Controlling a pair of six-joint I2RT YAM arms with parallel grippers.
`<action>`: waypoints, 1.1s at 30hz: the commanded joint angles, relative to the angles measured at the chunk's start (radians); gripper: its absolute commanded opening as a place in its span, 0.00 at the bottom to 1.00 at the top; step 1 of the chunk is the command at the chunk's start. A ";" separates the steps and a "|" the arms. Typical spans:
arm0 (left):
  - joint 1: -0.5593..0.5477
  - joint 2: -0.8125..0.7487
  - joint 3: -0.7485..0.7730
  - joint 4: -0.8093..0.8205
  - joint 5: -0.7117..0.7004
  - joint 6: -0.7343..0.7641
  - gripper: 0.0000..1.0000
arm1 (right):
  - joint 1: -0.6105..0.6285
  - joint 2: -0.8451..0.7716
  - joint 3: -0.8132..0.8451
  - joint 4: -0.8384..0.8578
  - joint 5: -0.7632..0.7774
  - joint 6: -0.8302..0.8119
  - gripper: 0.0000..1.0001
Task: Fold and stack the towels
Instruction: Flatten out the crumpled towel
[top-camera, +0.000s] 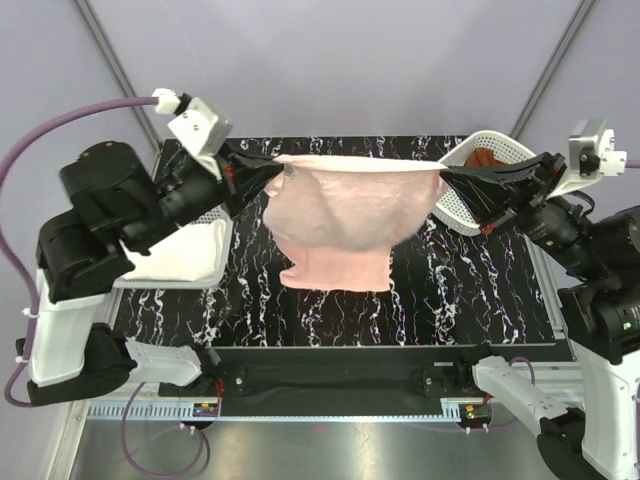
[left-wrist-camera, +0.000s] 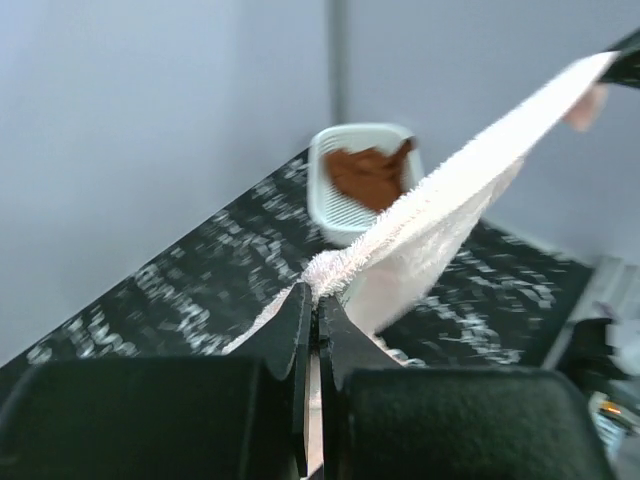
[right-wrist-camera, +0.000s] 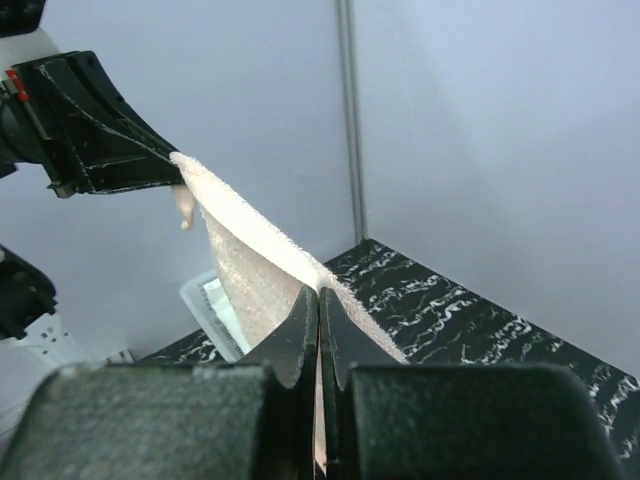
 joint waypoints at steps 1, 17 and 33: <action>0.010 -0.016 0.014 -0.008 0.116 -0.023 0.00 | -0.008 0.006 0.014 0.031 -0.017 0.056 0.00; 0.007 0.067 0.202 -0.028 0.091 0.010 0.00 | -0.008 0.116 0.155 0.071 -0.005 0.046 0.00; 0.007 -0.036 0.085 0.158 0.359 -0.230 0.00 | -0.009 -0.113 0.089 0.146 0.014 0.167 0.00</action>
